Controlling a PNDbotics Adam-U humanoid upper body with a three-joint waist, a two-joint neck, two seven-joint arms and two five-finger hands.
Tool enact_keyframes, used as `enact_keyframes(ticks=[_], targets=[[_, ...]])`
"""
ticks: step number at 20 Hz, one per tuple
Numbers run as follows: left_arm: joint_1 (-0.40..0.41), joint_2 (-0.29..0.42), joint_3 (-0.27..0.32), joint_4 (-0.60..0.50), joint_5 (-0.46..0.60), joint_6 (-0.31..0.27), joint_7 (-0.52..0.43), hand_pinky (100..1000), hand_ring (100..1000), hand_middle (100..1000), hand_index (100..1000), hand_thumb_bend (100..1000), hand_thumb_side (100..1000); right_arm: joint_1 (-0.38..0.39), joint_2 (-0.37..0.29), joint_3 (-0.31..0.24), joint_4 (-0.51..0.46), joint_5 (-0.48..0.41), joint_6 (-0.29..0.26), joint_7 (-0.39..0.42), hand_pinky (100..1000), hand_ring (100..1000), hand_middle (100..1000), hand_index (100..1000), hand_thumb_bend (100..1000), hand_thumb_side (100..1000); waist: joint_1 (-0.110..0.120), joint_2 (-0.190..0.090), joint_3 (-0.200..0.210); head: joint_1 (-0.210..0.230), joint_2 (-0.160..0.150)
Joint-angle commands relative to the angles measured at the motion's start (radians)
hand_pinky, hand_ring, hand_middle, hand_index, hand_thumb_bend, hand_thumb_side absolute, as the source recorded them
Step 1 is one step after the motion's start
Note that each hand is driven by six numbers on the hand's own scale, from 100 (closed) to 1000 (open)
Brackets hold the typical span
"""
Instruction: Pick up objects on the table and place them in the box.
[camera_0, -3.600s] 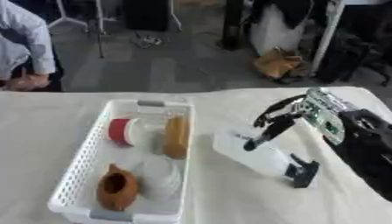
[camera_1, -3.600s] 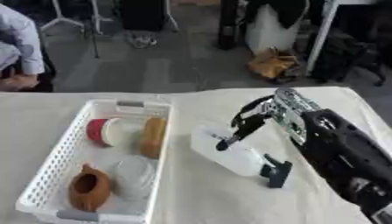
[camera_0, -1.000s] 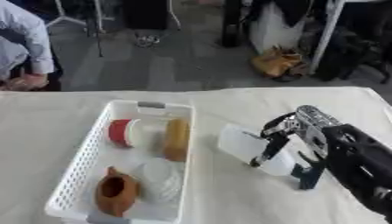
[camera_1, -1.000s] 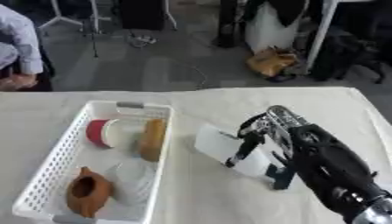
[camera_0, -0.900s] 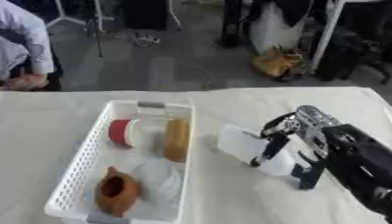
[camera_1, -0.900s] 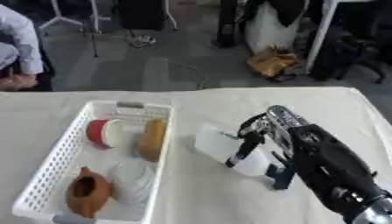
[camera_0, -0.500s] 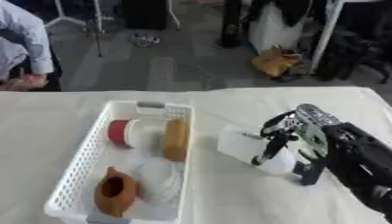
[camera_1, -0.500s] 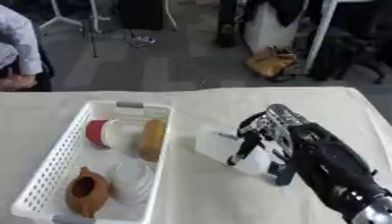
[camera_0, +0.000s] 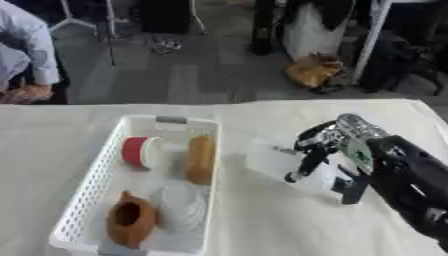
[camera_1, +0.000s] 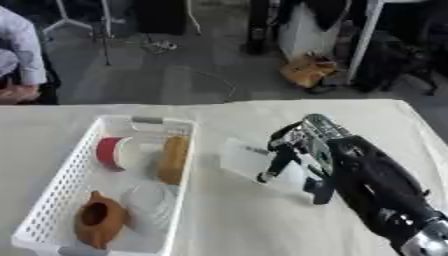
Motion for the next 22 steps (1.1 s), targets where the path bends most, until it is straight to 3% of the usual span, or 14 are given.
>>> enact_keyframes(ticks=[1,11,22], targets=[[-0.011,0.016,0.006,-0.015,0.000,0.000,-0.001,935,927,865,888,100,1000,-0.034,-0.013,0.002,-0.030,-0.015,0.006,-0.012,100,362,431,544,160,764,0.001,-0.021,-0.001,0.002,-0.003],[-0.012,0.018,0.005,-0.015,0.000,0.000,-0.003,934,926,865,888,100,1000,-0.068,-0.017,0.010,-0.067,-0.037,0.020,-0.023,100,349,412,524,102,763,0.001,-0.023,-0.003,0.002,-0.004],[-0.010,0.025,0.006,-0.015,-0.002,0.001,-0.001,934,926,865,890,100,1000,-0.144,-0.025,0.026,-0.113,-0.043,0.018,-0.036,100,331,385,496,100,769,-0.007,-0.030,-0.006,0.006,-0.002]])
